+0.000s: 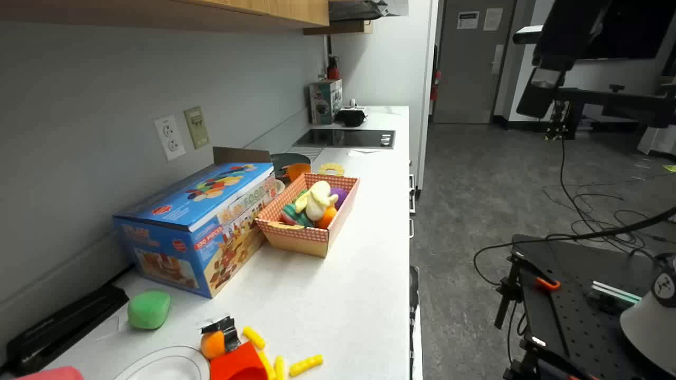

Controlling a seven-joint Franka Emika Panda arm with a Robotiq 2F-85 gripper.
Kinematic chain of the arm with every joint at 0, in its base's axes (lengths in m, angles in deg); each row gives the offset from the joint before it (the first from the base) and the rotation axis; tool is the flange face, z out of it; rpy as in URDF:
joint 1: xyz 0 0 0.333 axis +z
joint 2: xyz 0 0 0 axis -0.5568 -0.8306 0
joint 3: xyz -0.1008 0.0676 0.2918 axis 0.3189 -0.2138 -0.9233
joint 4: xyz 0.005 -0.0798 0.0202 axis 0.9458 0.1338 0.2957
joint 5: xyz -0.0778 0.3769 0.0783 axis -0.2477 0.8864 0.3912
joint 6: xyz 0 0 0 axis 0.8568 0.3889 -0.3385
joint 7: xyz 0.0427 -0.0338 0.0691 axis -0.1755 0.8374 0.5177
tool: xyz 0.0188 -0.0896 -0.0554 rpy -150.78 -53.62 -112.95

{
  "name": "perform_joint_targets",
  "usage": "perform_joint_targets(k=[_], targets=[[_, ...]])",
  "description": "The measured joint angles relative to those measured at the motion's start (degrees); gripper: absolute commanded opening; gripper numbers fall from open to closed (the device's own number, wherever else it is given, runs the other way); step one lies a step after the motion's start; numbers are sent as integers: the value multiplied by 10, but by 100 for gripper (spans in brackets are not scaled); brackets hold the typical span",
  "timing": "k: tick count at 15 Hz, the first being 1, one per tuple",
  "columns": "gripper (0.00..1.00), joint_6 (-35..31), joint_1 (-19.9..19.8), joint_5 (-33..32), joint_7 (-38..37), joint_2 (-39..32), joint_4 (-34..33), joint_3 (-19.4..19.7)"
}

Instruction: Open the left and right cabinet doors, respectively

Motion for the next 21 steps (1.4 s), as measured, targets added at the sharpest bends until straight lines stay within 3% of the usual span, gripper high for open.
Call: perform_joint_targets(k=[13,16,21], targets=[[100,0,-3,-8,0,0,-4,0],[100,0,-19,-44,0,0,-39,3],[100,-18,-67,-121,0,-9,-150,4]])
